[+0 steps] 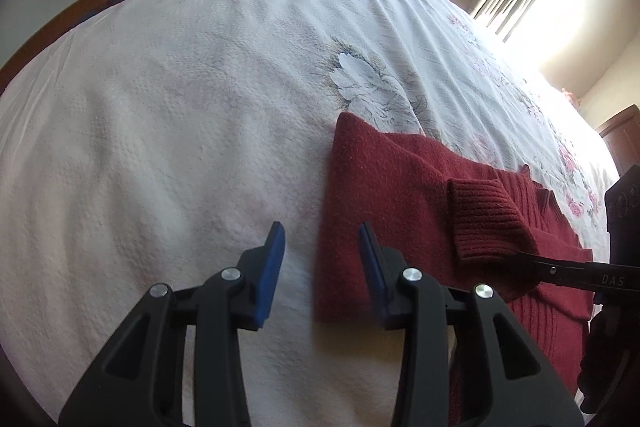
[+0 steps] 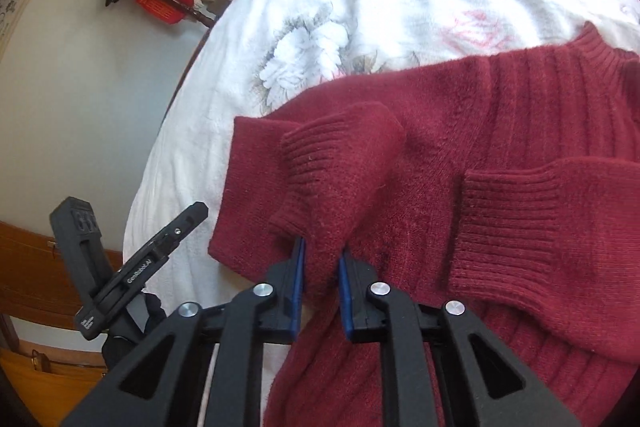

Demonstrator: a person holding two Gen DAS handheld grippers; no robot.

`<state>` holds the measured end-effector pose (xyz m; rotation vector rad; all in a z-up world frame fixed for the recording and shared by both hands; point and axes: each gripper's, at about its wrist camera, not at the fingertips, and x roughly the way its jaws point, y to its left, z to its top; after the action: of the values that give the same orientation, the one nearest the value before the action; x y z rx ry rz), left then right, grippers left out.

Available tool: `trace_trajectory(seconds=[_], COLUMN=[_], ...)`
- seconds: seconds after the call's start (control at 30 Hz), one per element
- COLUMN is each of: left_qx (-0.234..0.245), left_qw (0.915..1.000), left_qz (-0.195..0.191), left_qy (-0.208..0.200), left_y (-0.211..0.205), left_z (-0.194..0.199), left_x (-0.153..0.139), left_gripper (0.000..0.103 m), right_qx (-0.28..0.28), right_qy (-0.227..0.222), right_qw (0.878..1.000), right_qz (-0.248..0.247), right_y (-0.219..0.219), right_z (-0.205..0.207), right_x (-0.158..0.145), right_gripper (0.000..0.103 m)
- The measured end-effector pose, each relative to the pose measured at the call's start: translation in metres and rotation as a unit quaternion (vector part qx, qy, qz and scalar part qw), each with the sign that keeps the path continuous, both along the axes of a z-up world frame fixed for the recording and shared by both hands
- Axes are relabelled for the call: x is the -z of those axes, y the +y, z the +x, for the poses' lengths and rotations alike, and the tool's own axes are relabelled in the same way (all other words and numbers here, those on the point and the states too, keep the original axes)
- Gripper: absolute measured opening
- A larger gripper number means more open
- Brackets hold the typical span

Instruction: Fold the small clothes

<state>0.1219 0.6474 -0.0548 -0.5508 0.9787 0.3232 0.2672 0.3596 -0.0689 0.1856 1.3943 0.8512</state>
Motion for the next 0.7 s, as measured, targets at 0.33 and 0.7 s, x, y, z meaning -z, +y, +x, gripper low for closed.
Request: trace_trajectory(seconds=[0.33, 0.7], left_qx=[0.054, 0.083], left_qw=[0.9984, 0.9941], left_qz=[0.012, 0.046], left_qy=[-0.002, 0.052], left_y=[-0.065, -0.105], left_z=[0.037, 0.065], left_x=[0.000, 0.038], left_gripper=[0.039, 0.041], right_qx=[0.064, 0.124], right_qy=[-0.083, -0.065], right_qw=[0.994, 0.986], right_qz=[-0.011, -0.091], right_y=[-0.111, -0.182], right_z=[0.019, 0.035], right_x=[-0.051, 0.011], right_gripper=[0.014, 0.015])
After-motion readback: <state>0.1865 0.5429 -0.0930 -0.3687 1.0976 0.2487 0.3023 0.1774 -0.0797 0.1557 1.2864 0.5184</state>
